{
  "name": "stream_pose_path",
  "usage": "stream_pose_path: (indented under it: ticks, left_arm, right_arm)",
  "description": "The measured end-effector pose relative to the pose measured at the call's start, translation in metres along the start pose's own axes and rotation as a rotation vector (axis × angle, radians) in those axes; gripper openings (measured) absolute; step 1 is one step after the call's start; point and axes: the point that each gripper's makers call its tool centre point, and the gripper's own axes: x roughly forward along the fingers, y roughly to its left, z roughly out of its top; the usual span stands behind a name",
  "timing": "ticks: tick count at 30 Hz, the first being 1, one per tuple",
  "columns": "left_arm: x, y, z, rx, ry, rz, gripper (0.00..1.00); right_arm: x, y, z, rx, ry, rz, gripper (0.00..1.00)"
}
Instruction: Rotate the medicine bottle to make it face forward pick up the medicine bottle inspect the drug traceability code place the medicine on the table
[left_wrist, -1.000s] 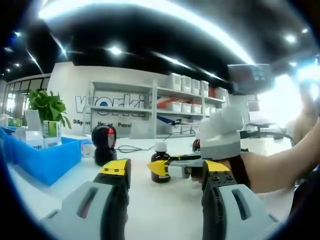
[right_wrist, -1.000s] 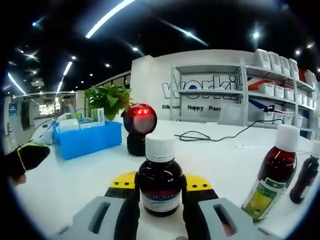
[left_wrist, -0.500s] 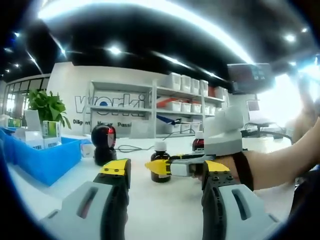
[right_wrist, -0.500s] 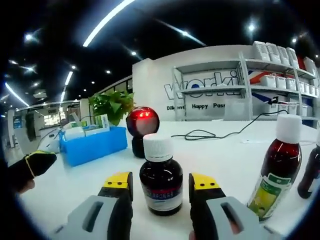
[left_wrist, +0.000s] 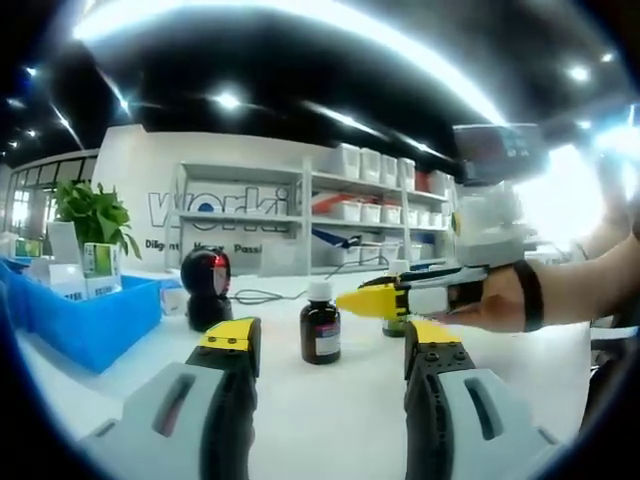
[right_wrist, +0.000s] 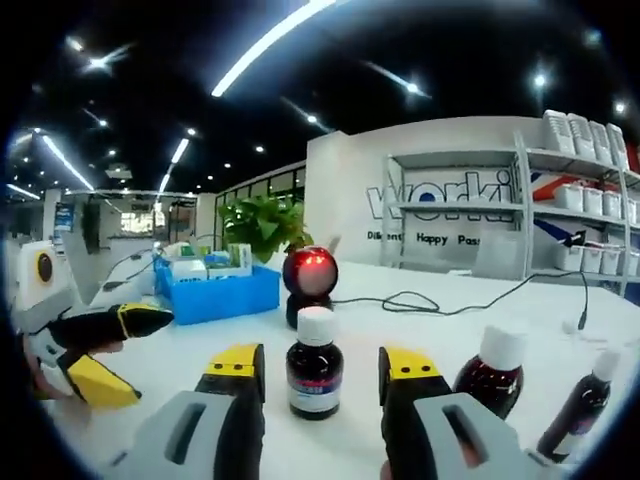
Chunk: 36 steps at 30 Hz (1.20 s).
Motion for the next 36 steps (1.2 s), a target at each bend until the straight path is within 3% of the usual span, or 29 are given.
stream_pose_path:
  ticks: [2, 7, 15, 21, 26, 29, 36]
  left_arm:
    - [0.000, 0.001, 0.001, -0.006, -0.003, 0.003, 0.50]
    - [0.002, -0.001, -0.002, 0.002, 0.013, 0.001, 0.51]
    - [0.002, -0.002, -0.001, 0.003, 0.006, -0.003, 0.52]
    - [0.004, 0.000, -0.006, 0.008, 0.033, 0.007, 0.56]
    - [0.005, -0.003, -0.009, 0.017, 0.050, -0.001, 0.56]
    - [0.004, -0.006, -0.009, 0.004, 0.049, -0.006, 0.51]
    - [0.004, -0.010, -0.009, 0.023, 0.054, -0.019, 0.52]
  right_arm:
    - [-0.010, -0.006, 0.009, -0.037, -0.015, 0.010, 0.41]
    - [-0.040, -0.018, 0.024, -0.037, -0.032, 0.032, 0.41]
    - [-0.087, -0.035, 0.027, -0.064, -0.058, 0.040, 0.40]
    - [-0.121, -0.057, 0.013, -0.066, -0.029, 0.009, 0.41]
    - [-0.146, -0.079, 0.001, -0.009, -0.033, -0.031, 0.40]
    - [-0.158, -0.082, -0.004, -0.018, -0.041, -0.035, 0.39]
    - [-0.179, -0.078, -0.011, 0.016, -0.055, -0.019, 0.39]
